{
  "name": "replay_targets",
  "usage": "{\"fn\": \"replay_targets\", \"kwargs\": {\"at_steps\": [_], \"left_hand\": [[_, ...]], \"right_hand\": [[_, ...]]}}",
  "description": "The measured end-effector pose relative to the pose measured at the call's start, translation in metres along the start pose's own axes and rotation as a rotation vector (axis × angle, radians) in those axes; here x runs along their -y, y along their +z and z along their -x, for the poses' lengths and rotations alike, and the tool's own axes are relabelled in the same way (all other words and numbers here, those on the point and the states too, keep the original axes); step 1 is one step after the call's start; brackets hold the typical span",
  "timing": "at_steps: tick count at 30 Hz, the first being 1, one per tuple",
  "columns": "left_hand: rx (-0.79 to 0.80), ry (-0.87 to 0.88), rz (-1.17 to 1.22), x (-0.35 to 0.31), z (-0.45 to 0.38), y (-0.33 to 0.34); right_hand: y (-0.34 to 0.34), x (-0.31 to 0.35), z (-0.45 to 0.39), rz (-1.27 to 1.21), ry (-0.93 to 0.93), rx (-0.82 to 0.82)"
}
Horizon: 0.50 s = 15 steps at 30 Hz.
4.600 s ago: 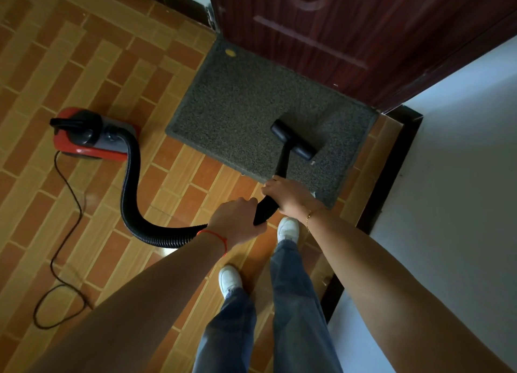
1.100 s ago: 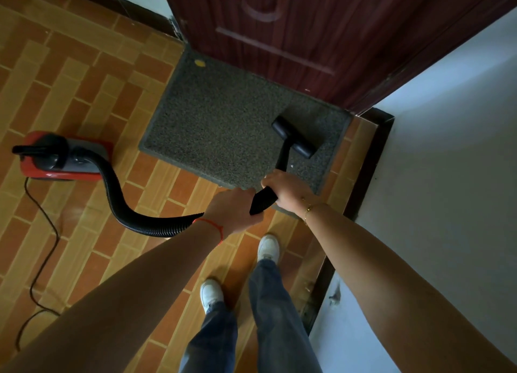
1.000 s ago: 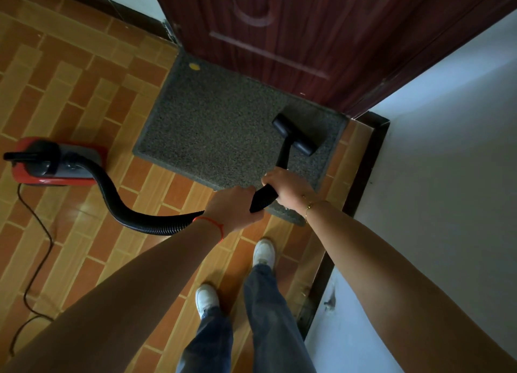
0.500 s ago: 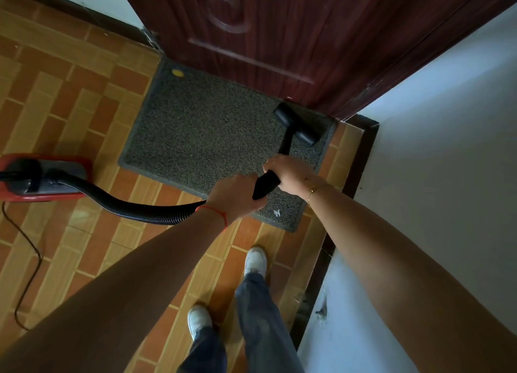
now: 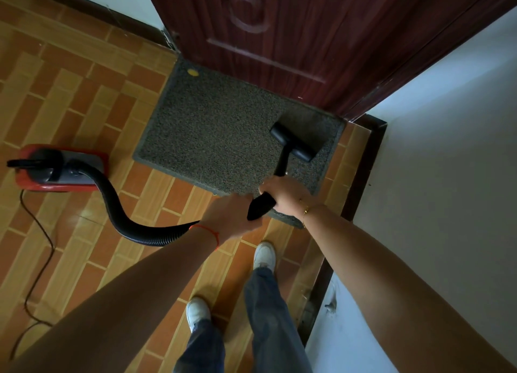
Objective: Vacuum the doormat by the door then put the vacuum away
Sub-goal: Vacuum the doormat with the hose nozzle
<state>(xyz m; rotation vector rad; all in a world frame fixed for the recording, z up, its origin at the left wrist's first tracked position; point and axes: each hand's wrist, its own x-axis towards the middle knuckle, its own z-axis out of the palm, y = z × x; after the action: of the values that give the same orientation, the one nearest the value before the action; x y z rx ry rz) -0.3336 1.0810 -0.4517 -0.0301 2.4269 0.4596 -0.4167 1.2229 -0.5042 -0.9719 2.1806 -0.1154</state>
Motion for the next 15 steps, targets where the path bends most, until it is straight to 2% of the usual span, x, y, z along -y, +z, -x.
{"fn": "replay_targets", "kwargs": {"at_steps": [15], "left_hand": [[0.078,0.032,-0.020,0.077,0.128,0.067]], "right_hand": [[0.085,0.142,0.036,0.007,0.006,0.027]]}}
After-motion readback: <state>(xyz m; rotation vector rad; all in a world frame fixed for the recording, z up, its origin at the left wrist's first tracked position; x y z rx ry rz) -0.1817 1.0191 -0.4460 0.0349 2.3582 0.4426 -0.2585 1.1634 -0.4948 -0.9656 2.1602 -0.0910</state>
